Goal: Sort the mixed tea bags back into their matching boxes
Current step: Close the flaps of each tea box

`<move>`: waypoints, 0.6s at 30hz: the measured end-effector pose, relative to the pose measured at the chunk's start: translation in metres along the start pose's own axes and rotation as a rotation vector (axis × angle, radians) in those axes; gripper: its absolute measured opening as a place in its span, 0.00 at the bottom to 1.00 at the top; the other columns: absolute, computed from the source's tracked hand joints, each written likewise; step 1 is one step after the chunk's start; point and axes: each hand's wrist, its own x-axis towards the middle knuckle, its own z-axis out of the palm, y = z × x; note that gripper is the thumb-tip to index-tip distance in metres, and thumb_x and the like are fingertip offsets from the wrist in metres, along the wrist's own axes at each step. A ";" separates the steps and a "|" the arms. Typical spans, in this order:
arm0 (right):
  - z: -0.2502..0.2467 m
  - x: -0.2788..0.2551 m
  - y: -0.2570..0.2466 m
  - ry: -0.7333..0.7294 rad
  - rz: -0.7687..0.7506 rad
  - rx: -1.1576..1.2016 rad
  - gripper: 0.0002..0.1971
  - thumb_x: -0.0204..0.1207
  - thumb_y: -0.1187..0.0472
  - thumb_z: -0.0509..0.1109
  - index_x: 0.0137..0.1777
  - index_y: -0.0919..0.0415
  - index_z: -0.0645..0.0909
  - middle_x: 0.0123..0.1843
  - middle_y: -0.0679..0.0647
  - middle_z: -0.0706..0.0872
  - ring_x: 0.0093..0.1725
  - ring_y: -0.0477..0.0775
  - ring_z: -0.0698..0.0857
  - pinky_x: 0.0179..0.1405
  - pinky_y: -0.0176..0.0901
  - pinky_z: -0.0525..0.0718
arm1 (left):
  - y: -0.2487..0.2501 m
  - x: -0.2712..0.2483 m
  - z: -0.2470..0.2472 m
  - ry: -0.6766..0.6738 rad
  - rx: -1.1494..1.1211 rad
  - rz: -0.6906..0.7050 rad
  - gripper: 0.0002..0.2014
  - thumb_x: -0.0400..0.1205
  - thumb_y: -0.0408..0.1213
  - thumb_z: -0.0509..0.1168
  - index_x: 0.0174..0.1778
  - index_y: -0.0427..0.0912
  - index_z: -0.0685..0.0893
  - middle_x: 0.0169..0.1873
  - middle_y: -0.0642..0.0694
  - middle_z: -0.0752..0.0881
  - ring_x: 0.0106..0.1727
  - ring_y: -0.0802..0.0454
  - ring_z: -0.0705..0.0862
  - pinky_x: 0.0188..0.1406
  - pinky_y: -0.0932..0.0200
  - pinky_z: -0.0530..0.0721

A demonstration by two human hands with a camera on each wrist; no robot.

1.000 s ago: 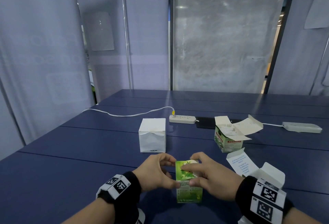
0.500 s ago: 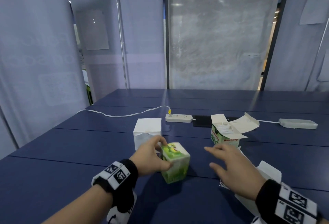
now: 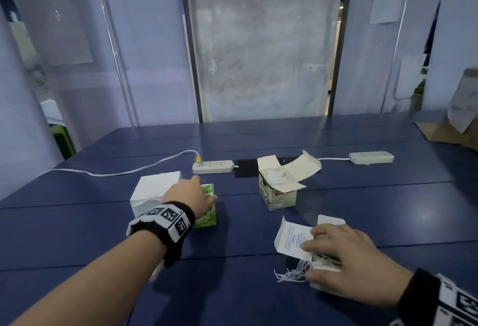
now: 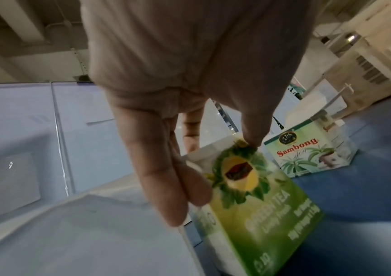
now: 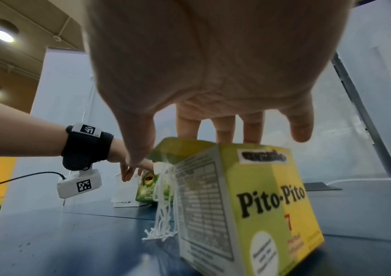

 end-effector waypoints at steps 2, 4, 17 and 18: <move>0.000 -0.002 0.005 0.005 -0.009 0.035 0.30 0.69 0.27 0.61 0.72 0.31 0.70 0.71 0.29 0.62 0.74 0.37 0.60 0.75 0.41 0.57 | 0.002 0.003 0.000 -0.015 0.024 -0.004 0.28 0.77 0.63 0.61 0.64 0.45 0.74 0.61 0.41 0.80 0.59 0.41 0.82 0.50 0.51 0.78; 0.002 -0.001 0.009 0.018 0.000 0.073 0.30 0.70 0.29 0.63 0.72 0.33 0.70 0.72 0.30 0.62 0.73 0.38 0.62 0.75 0.41 0.61 | 0.003 0.004 0.000 -0.033 0.060 0.003 0.25 0.78 0.60 0.61 0.63 0.44 0.75 0.60 0.43 0.80 0.58 0.42 0.82 0.47 0.51 0.77; 0.011 0.004 -0.020 0.230 -0.050 0.418 0.20 0.80 0.51 0.66 0.72 0.47 0.75 0.63 0.31 0.73 0.57 0.31 0.77 0.57 0.22 0.71 | 0.028 -0.089 -0.014 -0.774 -0.870 0.298 0.34 0.71 0.56 0.75 0.69 0.47 0.73 0.62 0.47 0.83 0.59 0.50 0.84 0.54 0.52 0.85; 0.012 0.002 -0.020 0.265 -0.031 0.439 0.19 0.81 0.57 0.66 0.71 0.48 0.76 0.62 0.32 0.75 0.55 0.33 0.78 0.54 0.21 0.73 | 0.030 -0.098 -0.011 -0.830 -0.907 0.328 0.38 0.68 0.57 0.75 0.71 0.47 0.72 0.65 0.48 0.82 0.63 0.51 0.83 0.56 0.51 0.84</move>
